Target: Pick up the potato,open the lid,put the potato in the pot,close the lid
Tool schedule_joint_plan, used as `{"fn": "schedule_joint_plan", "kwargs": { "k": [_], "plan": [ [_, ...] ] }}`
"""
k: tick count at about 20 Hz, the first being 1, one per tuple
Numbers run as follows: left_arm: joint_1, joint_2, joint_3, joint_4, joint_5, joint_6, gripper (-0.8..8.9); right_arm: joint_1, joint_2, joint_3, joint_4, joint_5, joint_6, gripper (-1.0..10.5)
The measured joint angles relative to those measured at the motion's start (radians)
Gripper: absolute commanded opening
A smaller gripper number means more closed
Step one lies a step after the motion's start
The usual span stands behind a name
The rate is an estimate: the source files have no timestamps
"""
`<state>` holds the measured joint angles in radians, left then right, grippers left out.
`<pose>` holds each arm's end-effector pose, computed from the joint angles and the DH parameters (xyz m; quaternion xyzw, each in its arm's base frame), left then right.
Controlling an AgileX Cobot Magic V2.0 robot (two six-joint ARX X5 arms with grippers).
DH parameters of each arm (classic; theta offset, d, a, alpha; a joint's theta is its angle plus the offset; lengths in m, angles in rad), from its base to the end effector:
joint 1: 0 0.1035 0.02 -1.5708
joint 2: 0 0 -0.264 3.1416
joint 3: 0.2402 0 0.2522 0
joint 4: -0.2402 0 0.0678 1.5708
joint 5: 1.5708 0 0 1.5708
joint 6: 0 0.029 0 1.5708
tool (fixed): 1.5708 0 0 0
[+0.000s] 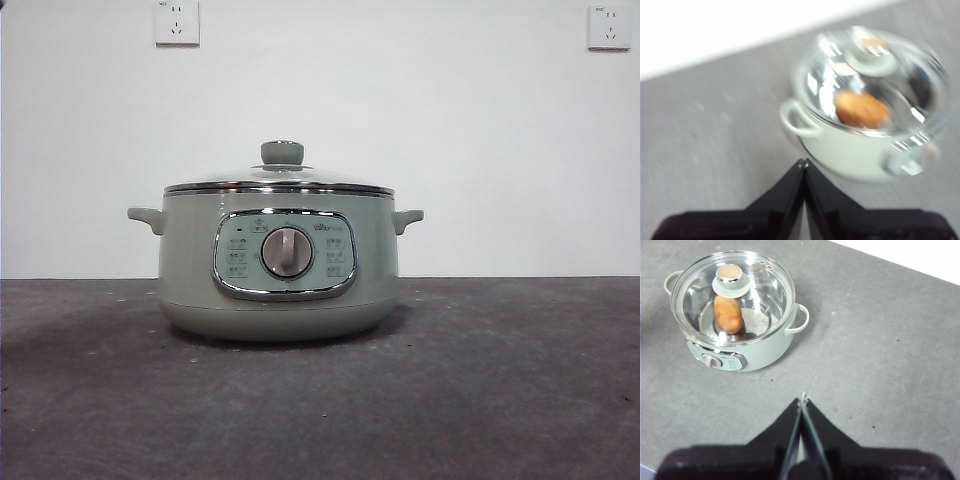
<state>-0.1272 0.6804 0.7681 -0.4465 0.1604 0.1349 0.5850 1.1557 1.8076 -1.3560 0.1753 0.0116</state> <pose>0.1421 -0.0228 0.3169 0.0627 0.1685 -0.1527 0.9718 0.1239 0.0760 0.4790 -0.1226 0.3213 0.1891 0.9198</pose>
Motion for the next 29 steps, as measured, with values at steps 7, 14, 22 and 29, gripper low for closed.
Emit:
{"fn": "schedule_joint_plan", "kwargs": {
  "k": [7, 14, 22, 29],
  "plan": [
    [0.112, -0.509, -0.704, 0.34, -0.011, -0.261, -0.02, 0.0, 0.0, 0.0, 0.0, 0.0, 0.0, 0.0],
    [0.121, -0.666, -0.75, 0.288, -0.082, -0.244, -0.02, 0.0, 0.0, 0.0, 0.0, 0.0, 0.0, 0.0],
    [0.122, -0.667, -0.75, 0.275, -0.129, -0.187, -0.02, 0.0, 0.0, 0.0, 0.0, 0.0, 0.0, 0.0],
    [0.122, -0.652, -0.75, 0.275, -0.129, -0.187, -0.02, 0.0, 0.0, 0.0, 0.0, 0.0, 0.0, 0.0]
  ]
}}
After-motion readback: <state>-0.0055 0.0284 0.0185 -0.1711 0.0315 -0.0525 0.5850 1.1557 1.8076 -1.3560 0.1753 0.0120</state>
